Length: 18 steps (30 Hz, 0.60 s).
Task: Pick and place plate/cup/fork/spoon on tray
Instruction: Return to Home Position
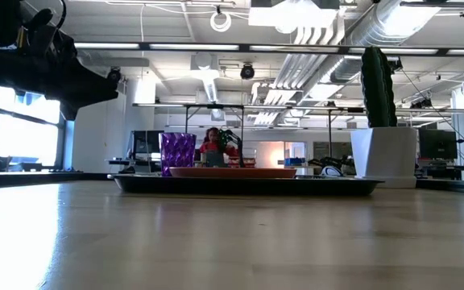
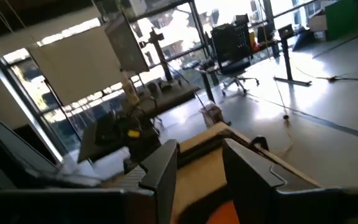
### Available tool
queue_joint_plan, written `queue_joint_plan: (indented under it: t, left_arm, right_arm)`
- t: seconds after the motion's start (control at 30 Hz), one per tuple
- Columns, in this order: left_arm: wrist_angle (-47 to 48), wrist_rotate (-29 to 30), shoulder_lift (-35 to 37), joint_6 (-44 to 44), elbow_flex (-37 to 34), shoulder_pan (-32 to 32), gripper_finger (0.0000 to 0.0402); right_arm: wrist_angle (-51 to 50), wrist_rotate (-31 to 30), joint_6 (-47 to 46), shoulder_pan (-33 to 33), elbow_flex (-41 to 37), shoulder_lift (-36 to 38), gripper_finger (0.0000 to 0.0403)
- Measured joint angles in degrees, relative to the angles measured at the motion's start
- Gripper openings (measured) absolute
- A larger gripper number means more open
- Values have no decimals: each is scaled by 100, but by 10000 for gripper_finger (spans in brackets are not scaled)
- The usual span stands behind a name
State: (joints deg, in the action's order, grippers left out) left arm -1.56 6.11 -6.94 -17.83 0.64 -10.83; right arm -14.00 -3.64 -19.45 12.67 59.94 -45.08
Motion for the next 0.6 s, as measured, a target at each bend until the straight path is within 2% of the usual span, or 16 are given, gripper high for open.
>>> queue_joint_plan:
  t: [0.1,0.23,0.6]
  left_arm:
    - [4,0,0,-2,0,0,94]
    - [4,3,0,-2,0,0,94]
    - [4,9,0,-1,2,0,94]
  right_arm:
    - [-368,-340,222,-179,-161,273,122]
    - [-218,-575,400,-427,-895,718,122]
    - [1015,-583,280,-1015,-3351,2225,122]
